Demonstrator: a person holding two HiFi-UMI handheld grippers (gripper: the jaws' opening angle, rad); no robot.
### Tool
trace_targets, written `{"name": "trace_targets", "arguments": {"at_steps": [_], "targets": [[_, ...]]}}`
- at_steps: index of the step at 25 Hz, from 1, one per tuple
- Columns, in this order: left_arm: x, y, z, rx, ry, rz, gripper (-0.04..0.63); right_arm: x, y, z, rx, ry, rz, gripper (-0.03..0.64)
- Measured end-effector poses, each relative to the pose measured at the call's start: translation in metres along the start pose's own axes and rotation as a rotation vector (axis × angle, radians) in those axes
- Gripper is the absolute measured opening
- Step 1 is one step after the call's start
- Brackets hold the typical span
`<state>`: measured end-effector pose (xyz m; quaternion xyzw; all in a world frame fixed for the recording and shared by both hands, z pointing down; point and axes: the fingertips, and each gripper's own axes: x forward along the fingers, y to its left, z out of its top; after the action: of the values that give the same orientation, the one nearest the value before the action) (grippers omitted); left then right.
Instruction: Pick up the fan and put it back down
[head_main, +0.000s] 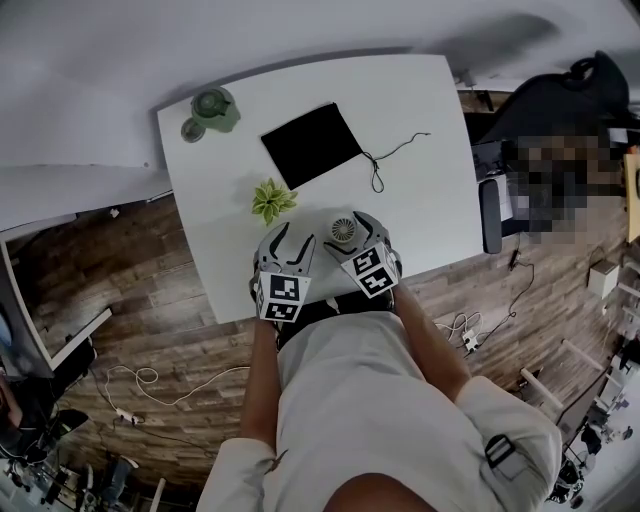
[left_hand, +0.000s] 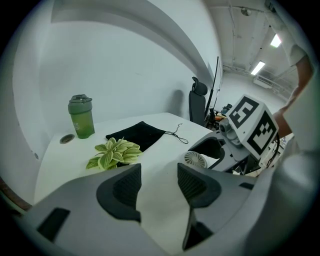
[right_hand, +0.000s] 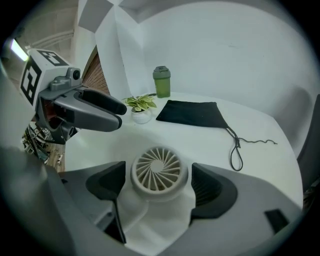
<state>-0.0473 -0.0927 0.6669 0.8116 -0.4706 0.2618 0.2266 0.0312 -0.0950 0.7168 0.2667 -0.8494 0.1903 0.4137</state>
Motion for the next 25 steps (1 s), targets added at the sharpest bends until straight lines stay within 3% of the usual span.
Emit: {"name": "trace_targets", "arguments": {"at_steps": [6, 10, 25], "targets": [[-0.008, -0.001, -0.003, 0.007, 0.007, 0.004, 0.221, 0.002, 0.004, -0.004, 0.012, 0.0, -0.002, 0.411], [-0.006, 0.001, -0.005, 0.006, 0.012, 0.0, 0.221, 0.006, 0.0, -0.004, 0.03, -0.006, -0.015, 0.371], [-0.011, -0.004, -0.005, 0.031, 0.001, -0.017, 0.218, 0.003, 0.002, -0.005, 0.027, -0.001, -0.036, 0.37]]}}
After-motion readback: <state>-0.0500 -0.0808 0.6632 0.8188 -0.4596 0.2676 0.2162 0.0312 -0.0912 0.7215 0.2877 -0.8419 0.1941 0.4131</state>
